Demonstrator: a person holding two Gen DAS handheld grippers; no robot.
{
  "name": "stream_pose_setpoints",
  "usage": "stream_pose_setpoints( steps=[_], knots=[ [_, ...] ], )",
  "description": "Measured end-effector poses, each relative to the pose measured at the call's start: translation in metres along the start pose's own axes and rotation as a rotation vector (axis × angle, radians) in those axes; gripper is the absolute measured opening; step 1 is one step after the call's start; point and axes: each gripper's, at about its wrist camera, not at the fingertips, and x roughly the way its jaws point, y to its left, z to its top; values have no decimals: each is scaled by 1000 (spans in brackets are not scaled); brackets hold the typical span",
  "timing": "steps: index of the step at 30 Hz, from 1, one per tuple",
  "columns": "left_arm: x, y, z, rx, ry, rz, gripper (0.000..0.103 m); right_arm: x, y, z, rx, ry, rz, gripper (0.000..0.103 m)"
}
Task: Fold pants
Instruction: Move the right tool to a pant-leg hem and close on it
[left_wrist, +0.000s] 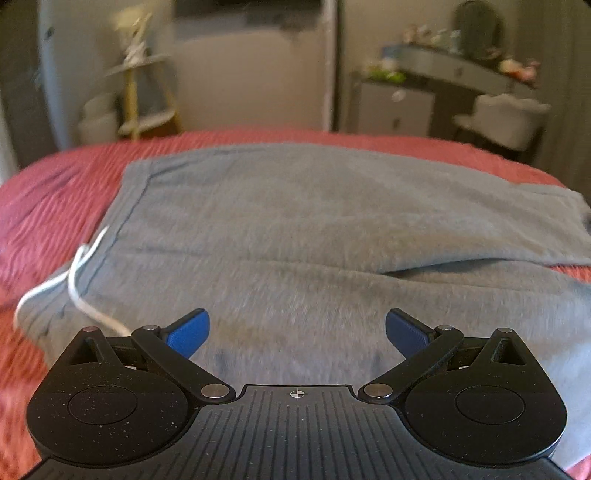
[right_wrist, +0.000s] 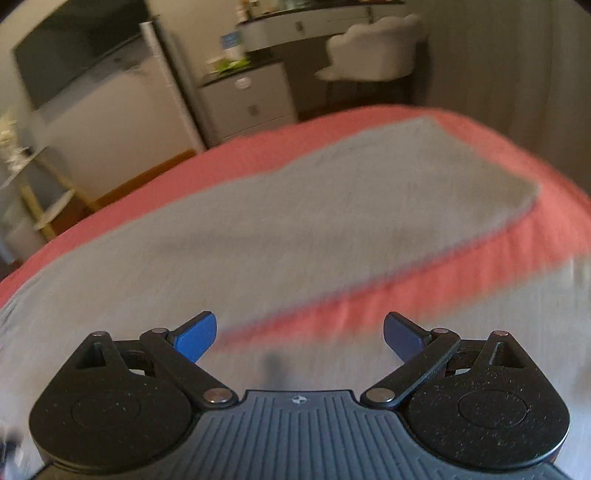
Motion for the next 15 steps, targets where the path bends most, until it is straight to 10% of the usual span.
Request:
stream_pose_setpoints(
  steps=[9,15],
  knots=[
    [46,-3,-13,34,-39,-120,103,141,-32,133,272,4,-159,93],
    [67,1,-20,14,-33,-188,103,204,-39,164,397,28,-208,88]
  ],
)
